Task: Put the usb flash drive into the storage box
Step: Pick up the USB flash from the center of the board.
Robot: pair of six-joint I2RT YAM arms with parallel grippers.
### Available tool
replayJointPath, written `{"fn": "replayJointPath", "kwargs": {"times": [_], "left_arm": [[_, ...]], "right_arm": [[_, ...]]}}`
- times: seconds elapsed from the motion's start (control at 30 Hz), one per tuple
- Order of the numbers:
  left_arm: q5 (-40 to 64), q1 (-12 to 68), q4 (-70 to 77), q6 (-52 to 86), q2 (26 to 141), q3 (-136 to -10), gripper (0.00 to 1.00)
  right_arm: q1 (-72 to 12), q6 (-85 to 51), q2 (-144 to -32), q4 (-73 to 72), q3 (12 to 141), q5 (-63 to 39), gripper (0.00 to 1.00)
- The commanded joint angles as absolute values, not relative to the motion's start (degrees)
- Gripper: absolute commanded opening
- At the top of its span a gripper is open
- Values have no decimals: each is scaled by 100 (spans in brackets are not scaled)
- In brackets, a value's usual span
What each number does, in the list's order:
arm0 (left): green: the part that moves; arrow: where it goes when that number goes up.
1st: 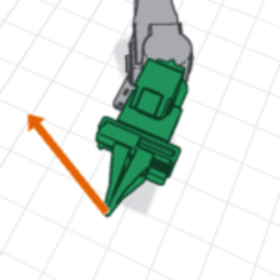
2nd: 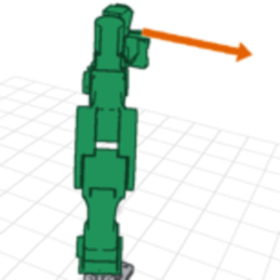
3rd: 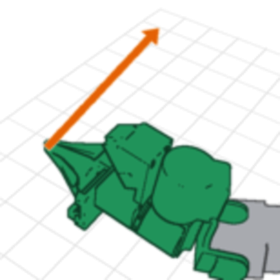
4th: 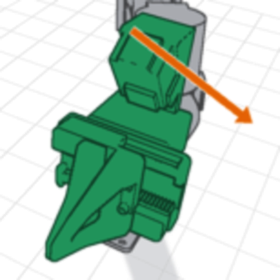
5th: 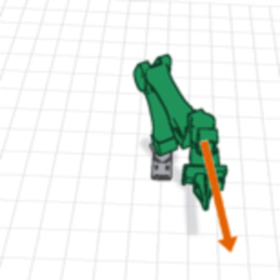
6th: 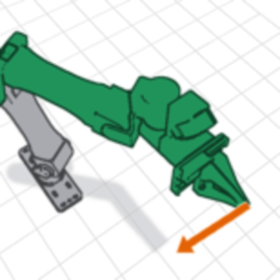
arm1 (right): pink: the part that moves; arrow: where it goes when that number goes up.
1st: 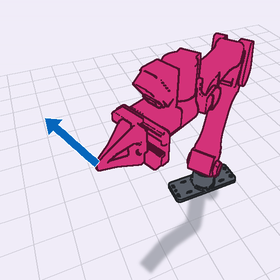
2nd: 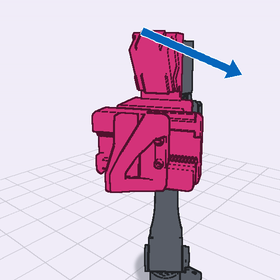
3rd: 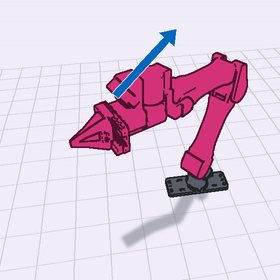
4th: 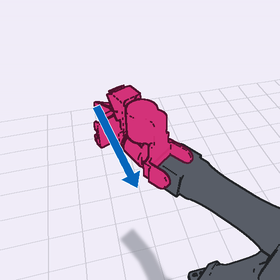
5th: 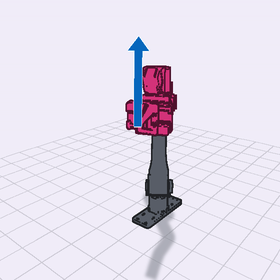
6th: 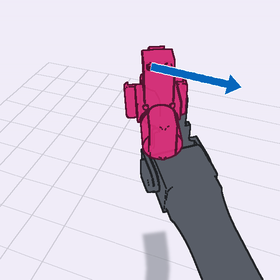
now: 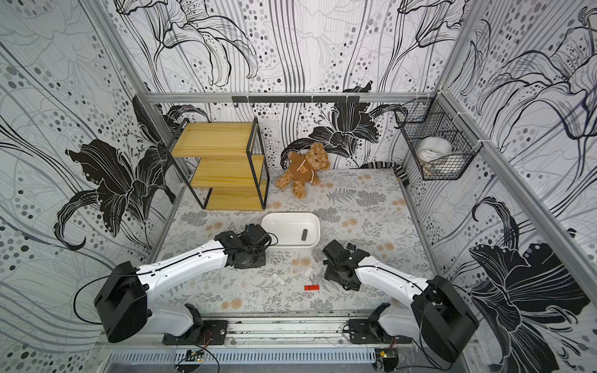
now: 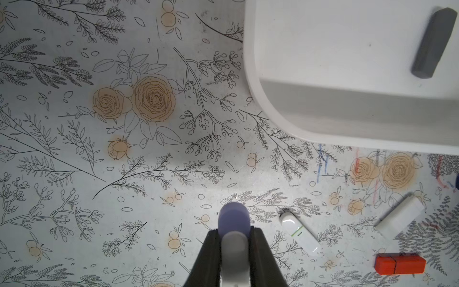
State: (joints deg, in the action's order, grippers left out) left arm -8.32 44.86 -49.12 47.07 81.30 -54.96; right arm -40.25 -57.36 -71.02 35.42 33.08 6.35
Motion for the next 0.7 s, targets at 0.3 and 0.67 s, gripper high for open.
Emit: {"fn": "replayJointPath", "kwargs": {"times": [0.3,0.67], "left_arm": [[-953,4343,-5113,4192,8620,-6590,0],[-725,4139,-4911,3606,9801,-7939,0]], "right_arm": [[-4069,-5607,-7505,3891,3398,633,68],[-4069,-5744,-7577,4008,3400,857,47]]}}
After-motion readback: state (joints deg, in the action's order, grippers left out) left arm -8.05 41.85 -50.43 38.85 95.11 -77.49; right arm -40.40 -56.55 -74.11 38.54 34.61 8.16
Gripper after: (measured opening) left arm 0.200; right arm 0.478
